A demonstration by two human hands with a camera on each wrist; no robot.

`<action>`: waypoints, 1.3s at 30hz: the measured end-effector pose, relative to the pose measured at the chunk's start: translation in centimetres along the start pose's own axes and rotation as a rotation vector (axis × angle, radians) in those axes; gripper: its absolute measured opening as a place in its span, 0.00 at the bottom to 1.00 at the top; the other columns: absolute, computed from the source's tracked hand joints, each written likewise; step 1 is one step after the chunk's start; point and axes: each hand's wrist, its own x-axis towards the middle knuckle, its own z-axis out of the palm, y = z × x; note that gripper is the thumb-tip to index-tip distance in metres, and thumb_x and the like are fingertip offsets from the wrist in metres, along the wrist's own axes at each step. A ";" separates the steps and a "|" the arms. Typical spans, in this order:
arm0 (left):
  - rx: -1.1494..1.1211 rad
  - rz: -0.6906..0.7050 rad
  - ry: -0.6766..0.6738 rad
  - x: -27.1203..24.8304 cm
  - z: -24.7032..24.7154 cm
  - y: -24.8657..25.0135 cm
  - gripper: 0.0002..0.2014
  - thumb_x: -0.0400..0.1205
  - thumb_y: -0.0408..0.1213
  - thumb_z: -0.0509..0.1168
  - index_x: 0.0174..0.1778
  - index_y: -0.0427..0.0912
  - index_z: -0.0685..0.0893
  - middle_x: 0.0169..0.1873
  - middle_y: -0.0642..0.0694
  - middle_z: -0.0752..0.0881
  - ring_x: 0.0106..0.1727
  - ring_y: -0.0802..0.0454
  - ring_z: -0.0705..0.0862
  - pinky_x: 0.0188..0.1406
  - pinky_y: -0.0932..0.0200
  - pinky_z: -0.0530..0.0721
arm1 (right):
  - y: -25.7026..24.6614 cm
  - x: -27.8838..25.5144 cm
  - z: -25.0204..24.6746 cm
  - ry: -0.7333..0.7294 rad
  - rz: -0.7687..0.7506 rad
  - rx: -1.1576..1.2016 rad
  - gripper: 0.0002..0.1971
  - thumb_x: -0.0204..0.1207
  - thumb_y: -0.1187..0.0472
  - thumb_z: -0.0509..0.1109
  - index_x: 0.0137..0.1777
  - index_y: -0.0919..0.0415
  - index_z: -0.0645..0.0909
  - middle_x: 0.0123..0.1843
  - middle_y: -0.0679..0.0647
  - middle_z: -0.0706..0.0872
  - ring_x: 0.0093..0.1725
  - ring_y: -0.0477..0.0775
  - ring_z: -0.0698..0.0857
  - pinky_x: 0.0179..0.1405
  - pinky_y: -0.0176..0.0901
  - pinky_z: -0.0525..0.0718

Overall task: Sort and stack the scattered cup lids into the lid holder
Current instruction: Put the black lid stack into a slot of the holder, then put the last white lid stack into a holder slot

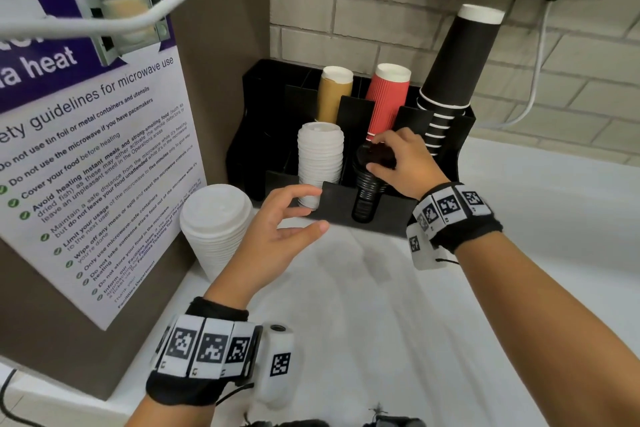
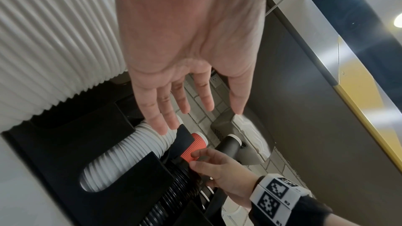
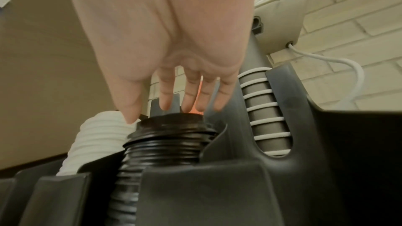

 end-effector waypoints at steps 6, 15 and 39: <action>0.070 0.076 -0.040 0.8 -0.6 2.2 0.19 0.79 0.36 0.73 0.60 0.62 0.80 0.65 0.54 0.78 0.63 0.61 0.81 0.56 0.64 0.83 | -2.4 -0.7 0.3 0.064 -0.043 -0.010 0.21 0.78 0.54 0.70 0.70 0.57 0.77 0.64 0.59 0.77 0.65 0.61 0.74 0.65 0.59 0.75; 1.051 -0.177 -0.024 1.6 -5.4 5.7 0.24 0.84 0.45 0.64 0.77 0.50 0.72 0.72 0.42 0.74 0.68 0.39 0.75 0.66 0.41 0.76 | -11.9 -4.3 8.0 -0.676 -0.107 0.463 0.47 0.66 0.51 0.82 0.80 0.54 0.58 0.74 0.55 0.71 0.71 0.52 0.73 0.69 0.46 0.76; 0.752 0.003 -0.305 3.7 0.8 3.0 0.22 0.84 0.28 0.59 0.76 0.41 0.73 0.70 0.45 0.73 0.61 0.49 0.75 0.61 0.58 0.74 | -3.6 -7.2 7.1 -0.135 0.125 0.703 0.49 0.56 0.61 0.86 0.73 0.47 0.60 0.65 0.49 0.78 0.62 0.50 0.80 0.52 0.41 0.83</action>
